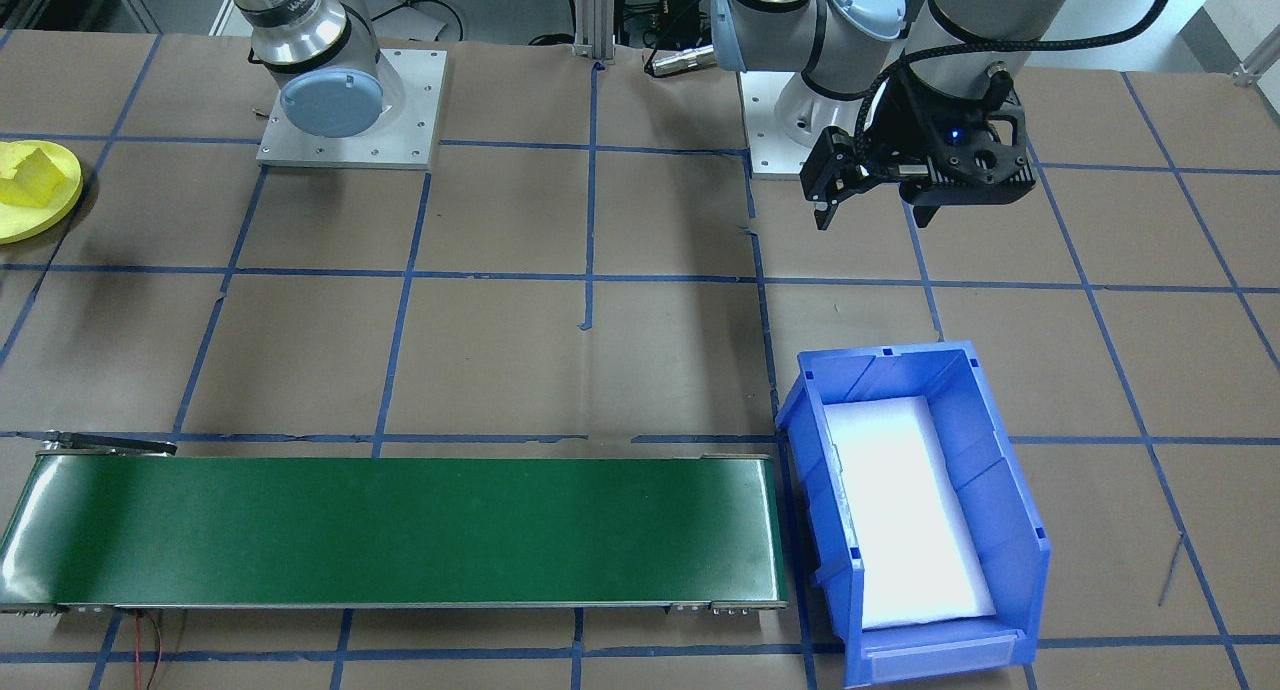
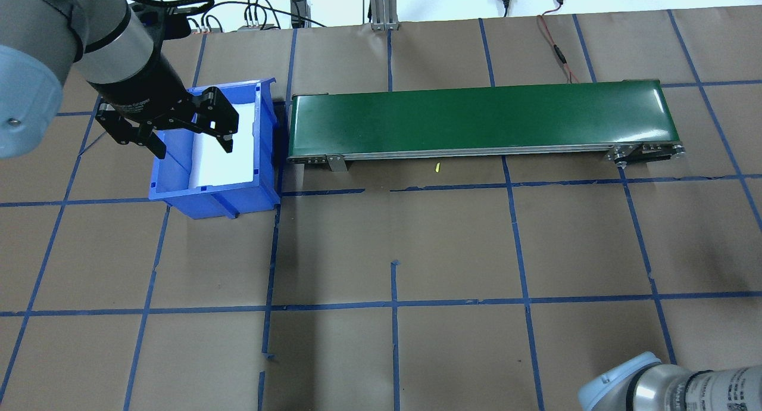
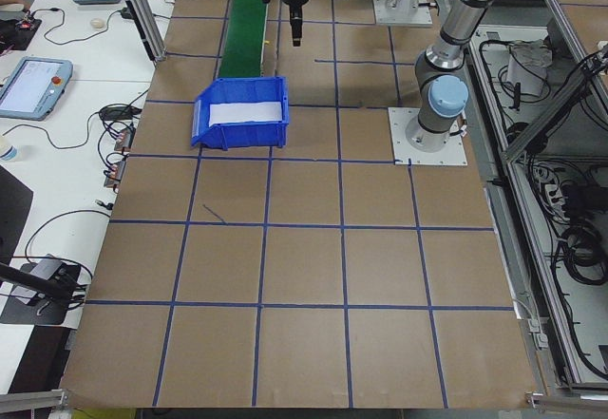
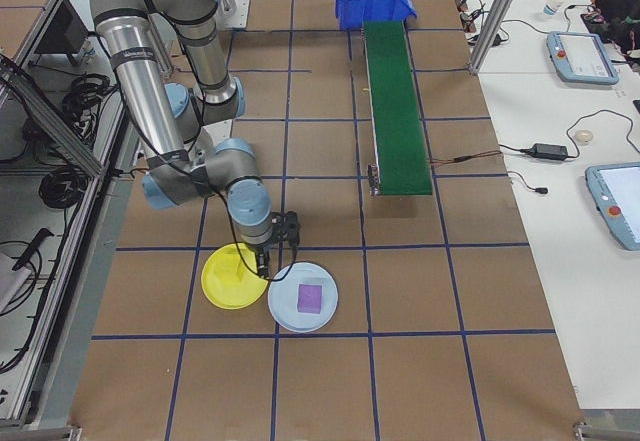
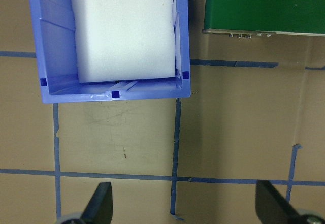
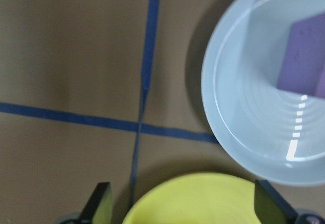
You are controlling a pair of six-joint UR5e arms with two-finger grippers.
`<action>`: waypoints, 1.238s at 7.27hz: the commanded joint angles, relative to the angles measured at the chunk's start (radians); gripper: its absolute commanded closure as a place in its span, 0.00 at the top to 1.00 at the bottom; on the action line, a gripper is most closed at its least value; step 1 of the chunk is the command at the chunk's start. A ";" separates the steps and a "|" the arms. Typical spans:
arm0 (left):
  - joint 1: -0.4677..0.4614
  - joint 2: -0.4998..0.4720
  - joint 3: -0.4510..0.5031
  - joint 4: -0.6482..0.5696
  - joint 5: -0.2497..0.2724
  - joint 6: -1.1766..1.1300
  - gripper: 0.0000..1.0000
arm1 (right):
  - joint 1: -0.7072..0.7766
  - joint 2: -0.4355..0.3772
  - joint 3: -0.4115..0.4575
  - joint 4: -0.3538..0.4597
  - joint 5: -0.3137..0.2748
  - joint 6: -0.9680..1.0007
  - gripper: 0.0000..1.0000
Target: Move block left to right into plate
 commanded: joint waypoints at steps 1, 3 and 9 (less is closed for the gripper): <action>0.000 0.000 0.000 0.000 0.000 0.000 1.00 | 0.419 -0.002 -0.043 0.103 0.148 0.457 0.99; 0.000 0.000 0.000 0.000 0.000 0.000 1.00 | 0.865 0.000 -0.110 0.028 0.166 1.019 1.00; 0.000 0.000 0.006 0.003 0.000 -0.003 1.00 | 1.131 -0.155 -0.302 0.376 0.152 1.128 1.00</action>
